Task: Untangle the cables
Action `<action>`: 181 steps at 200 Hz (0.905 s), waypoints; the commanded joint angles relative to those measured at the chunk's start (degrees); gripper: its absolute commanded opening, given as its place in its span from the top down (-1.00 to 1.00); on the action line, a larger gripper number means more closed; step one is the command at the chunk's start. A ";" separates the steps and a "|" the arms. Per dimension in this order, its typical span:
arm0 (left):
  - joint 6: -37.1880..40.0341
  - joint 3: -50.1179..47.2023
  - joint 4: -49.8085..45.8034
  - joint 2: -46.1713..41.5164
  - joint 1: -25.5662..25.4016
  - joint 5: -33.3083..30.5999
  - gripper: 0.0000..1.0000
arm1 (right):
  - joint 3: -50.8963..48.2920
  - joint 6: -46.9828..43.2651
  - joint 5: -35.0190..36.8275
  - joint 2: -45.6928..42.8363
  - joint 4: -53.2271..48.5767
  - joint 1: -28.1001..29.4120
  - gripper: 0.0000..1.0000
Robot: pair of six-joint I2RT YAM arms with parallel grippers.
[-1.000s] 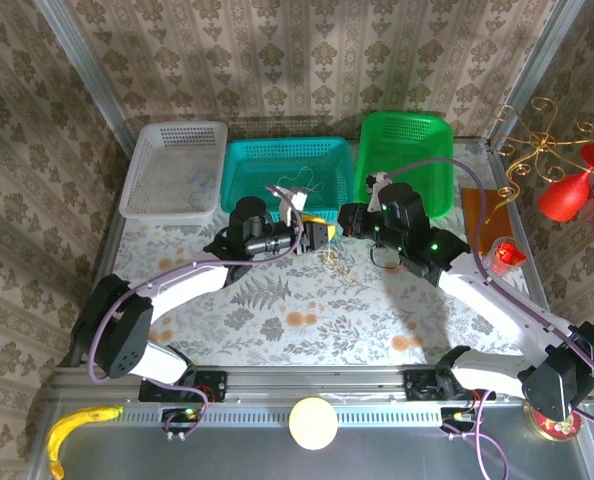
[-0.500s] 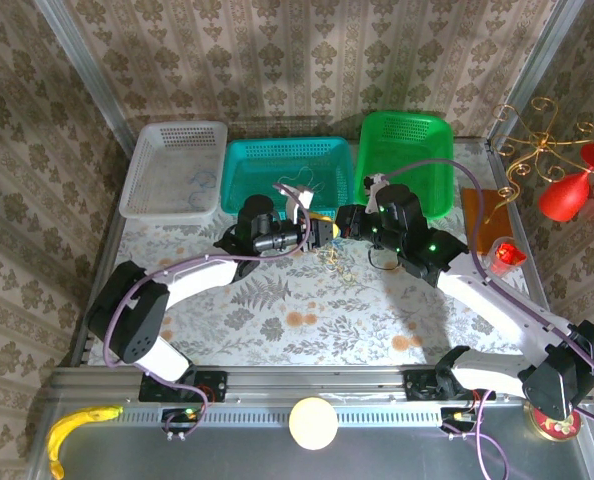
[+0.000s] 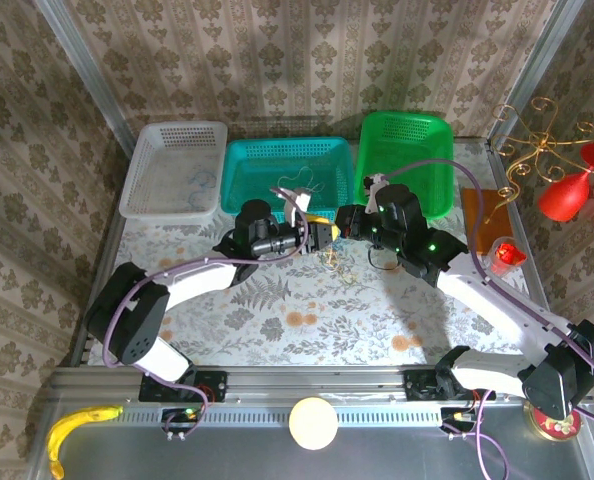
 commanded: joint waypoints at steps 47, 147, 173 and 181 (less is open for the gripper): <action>2.41 -4.19 -2.07 -7.25 -0.26 -3.73 -0.25 | 1.34 -0.70 0.80 0.76 0.98 0.46 1.00; 4.51 -0.30 -3.93 -5.21 -2.44 0.15 -0.18 | 2.14 -0.70 0.01 1.21 1.01 0.46 1.00; 4.15 1.00 -2.58 -3.27 -2.78 0.19 -0.15 | 2.06 -0.54 -0.21 1.03 1.01 0.46 1.00; 4.08 1.47 -2.29 -2.71 -2.80 0.25 -0.15 | 1.99 -0.52 -0.18 0.88 0.94 0.50 1.00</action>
